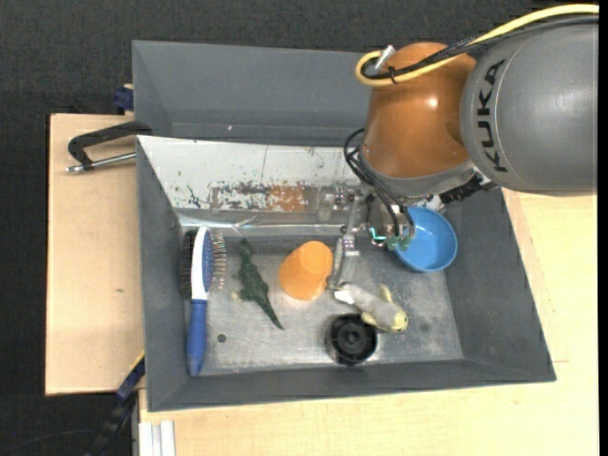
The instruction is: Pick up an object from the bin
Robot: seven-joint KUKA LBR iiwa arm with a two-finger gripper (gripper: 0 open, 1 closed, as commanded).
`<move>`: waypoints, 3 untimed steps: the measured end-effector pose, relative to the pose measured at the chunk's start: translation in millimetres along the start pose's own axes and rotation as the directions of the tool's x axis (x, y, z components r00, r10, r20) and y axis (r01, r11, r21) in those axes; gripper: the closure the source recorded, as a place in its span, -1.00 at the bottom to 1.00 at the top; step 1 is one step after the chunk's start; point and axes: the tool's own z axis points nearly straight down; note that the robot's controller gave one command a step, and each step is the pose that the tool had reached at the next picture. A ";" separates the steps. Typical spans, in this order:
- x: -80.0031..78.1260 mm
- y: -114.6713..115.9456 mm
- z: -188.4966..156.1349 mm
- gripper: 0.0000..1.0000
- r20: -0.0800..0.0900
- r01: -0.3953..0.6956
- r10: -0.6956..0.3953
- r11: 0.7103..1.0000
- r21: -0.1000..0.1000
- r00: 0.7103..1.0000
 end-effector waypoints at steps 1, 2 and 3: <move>-20.7 20.6 113.0 -1.00 0.007 0.056 -0.056 0.998 0.000 0.998; 25.6 -21.1 83.5 -1.00 0.008 0.266 -0.267 0.964 0.004 0.964; 17.2 -8.5 68.7 -1.00 0.014 0.523 -0.523 0.852 0.007 0.852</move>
Offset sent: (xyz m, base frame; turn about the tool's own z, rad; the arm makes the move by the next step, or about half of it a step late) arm 0.0182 0.0191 -0.1151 -0.0552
